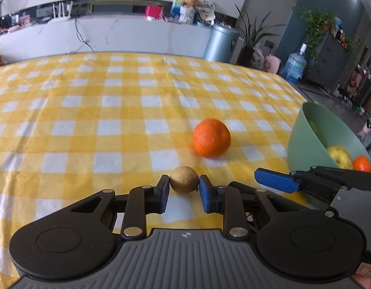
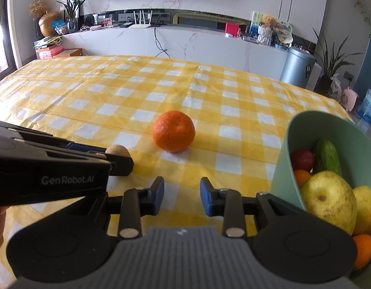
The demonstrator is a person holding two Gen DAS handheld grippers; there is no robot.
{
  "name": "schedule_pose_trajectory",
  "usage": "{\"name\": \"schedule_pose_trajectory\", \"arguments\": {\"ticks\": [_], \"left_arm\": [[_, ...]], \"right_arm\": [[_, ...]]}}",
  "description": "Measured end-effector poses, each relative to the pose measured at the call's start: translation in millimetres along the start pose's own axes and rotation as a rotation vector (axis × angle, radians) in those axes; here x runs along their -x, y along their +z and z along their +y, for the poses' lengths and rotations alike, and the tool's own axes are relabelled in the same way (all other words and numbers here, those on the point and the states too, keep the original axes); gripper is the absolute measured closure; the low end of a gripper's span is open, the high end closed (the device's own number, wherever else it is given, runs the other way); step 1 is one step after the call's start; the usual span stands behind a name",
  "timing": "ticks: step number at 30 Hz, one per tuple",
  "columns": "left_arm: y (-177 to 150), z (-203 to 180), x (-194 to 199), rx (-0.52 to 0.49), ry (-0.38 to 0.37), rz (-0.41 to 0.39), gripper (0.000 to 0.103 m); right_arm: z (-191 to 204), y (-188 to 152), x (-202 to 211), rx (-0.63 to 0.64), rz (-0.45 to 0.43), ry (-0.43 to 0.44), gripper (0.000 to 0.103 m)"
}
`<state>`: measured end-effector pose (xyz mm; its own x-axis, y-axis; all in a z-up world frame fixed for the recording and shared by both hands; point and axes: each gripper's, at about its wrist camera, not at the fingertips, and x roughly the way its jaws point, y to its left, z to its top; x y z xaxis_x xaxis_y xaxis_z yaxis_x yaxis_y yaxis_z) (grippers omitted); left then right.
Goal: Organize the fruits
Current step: 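Close the left tool on the last small brown fruit, then close the right tool on the orange while the left tool holds the brown fruit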
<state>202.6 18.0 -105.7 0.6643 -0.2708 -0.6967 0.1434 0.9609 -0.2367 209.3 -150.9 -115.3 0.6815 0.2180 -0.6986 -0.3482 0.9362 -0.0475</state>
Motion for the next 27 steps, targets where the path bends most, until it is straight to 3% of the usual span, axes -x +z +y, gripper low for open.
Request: {"name": "schedule_pose_trajectory", "arguments": {"ticks": [3, 7, 13, 16, 27], "left_arm": [[3, 7, 3, 0.033, 0.033, -0.026, 0.074], [5, 17, 5, 0.08, 0.079, -0.046, 0.074], [5, 26, 4, 0.118, 0.125, -0.059, 0.073], [5, 28, 2, 0.124, 0.137, -0.06, 0.073], [2, 30, -2, 0.13, 0.157, -0.05, 0.074]], "right_arm": [[4, 3, 0, 0.019, -0.033, -0.003, 0.071], [4, 9, -3, 0.005, -0.069, -0.005, 0.06], [-7, 18, -17, -0.091, -0.063, 0.015, 0.059], [-9, 21, -24, -0.122, -0.062, 0.025, 0.051], [-5, 28, -42, -0.128, -0.06, 0.047, 0.052]]}}
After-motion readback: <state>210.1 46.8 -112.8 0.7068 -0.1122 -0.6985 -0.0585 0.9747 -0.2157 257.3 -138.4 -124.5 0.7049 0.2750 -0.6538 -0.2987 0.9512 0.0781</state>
